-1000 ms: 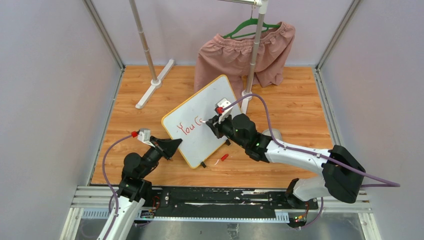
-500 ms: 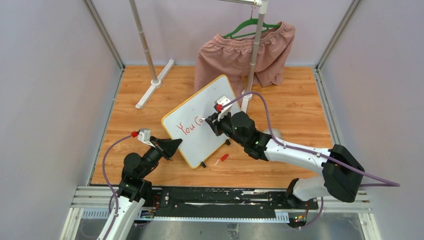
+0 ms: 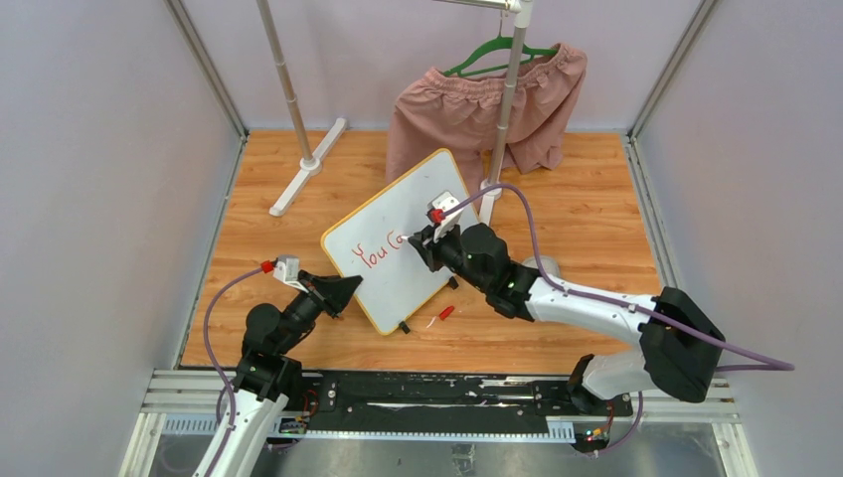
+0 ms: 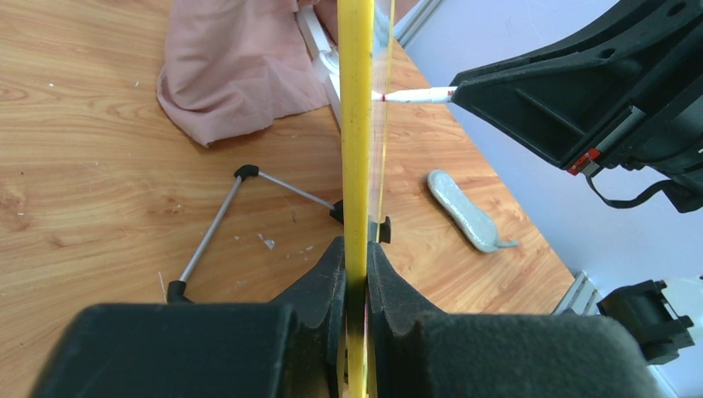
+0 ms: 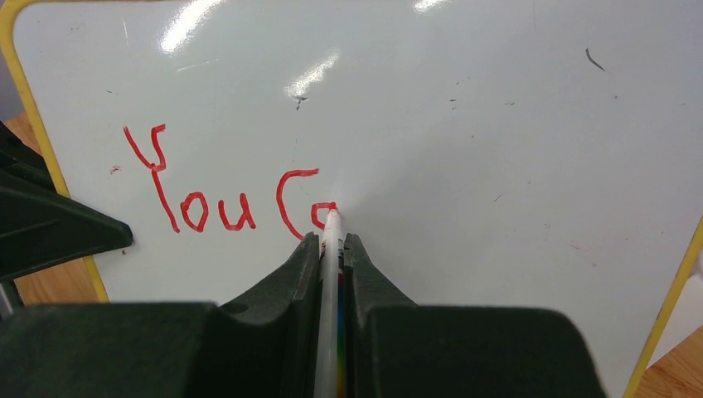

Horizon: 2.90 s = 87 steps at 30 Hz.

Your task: Write a sentence on the whiteboard

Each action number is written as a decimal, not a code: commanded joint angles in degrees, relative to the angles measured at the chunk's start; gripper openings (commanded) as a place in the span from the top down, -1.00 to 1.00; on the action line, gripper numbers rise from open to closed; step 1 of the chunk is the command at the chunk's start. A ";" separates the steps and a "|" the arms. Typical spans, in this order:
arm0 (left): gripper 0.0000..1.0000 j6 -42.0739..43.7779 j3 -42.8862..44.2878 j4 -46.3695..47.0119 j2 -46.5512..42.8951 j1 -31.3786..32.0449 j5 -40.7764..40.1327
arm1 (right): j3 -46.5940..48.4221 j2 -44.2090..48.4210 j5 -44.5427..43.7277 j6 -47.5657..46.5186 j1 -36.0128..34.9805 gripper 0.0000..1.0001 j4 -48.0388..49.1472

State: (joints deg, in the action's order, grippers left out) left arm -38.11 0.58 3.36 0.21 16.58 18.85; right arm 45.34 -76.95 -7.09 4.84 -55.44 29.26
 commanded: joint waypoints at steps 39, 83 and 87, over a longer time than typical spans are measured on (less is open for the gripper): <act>1.00 3.28 -3.24 -4.51 -3.81 0.16 0.06 | -0.94 3.93 1.00 0.53 2.97 1.00 -0.54; 1.00 3.44 -3.39 -4.32 -3.81 0.65 0.40 | -3.04 0.31 2.61 2.63 2.90 1.00 2.34; 1.00 3.40 -3.33 -4.23 -3.81 0.74 0.31 | -4.59 1.04 2.50 3.23 2.89 1.00 2.44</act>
State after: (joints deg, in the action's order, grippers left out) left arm -38.00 0.58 3.51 0.21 16.75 18.83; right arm 43.05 -76.27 -4.27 6.90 -53.10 31.79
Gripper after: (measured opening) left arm 0.131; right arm 0.146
